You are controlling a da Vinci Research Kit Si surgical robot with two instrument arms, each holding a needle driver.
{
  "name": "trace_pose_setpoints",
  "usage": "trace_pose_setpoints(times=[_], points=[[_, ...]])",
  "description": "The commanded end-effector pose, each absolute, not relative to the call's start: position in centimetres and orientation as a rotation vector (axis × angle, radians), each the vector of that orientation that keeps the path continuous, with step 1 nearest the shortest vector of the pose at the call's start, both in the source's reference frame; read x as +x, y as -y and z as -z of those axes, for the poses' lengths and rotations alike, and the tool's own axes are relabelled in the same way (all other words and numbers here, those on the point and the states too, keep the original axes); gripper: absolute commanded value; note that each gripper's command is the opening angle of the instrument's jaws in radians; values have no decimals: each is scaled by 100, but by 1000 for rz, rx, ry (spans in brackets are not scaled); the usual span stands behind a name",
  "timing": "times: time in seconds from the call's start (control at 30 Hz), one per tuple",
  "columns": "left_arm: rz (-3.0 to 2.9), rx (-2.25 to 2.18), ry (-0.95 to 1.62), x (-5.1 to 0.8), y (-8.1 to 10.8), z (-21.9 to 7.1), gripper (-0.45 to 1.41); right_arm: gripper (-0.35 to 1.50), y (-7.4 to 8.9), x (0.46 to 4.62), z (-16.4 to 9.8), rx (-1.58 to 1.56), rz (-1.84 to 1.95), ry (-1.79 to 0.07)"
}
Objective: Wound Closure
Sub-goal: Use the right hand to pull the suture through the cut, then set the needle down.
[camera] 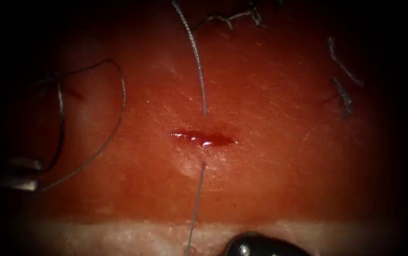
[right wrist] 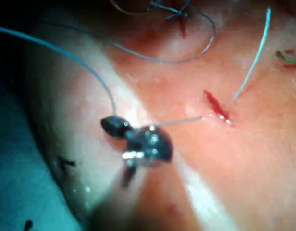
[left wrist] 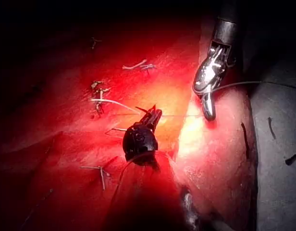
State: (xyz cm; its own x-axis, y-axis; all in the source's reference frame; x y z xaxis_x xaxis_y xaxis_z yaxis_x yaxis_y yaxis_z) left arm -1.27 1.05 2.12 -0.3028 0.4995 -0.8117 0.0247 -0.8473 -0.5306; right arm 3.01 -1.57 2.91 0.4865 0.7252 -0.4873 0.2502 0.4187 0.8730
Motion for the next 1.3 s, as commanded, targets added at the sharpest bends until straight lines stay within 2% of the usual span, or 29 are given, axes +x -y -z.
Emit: trace_pose_setpoints(times=[0.03,0.27,0.3,0.33,0.37,0.43,0.57,0.67,0.83,1.3], points=[[-2219,-1637,658,-132,-106,-219,-45,-35,165,311,-290,1160,-366,-1066],[-2219,-1637,658,-132,-106,-219,-45,-35,157,315,-294,1111,-431,-1096],[-2219,-1637,658,-132,-106,-219,-45,-23,150,314,-300,1096,-484,-1146],[-2219,-1637,658,-132,-106,-219,-45,27,148,312,-303,1094,-500,-1164],[-2220,-1636,657,-133,-106,-220,-45,118,144,306,-308,1067,-499,-1196],[-2220,-1637,657,-133,-106,-220,-45,131,140,302,-312,1015,-451,-1229],[-2220,-1631,644,-132,-111,-224,-45,145,122,289,-310,877,-408,-1227],[-2197,-1634,598,-133,-118,-231,-45,147,114,280,-305,841,-429,-1239],[-2141,-1623,477,-132,-144,-250,-45,147,112,273,-303,849,-431,-1237],[-2128,-1504,365,-122,-215,-352,-45,142,108,269,-303,850,-434,-1237]])
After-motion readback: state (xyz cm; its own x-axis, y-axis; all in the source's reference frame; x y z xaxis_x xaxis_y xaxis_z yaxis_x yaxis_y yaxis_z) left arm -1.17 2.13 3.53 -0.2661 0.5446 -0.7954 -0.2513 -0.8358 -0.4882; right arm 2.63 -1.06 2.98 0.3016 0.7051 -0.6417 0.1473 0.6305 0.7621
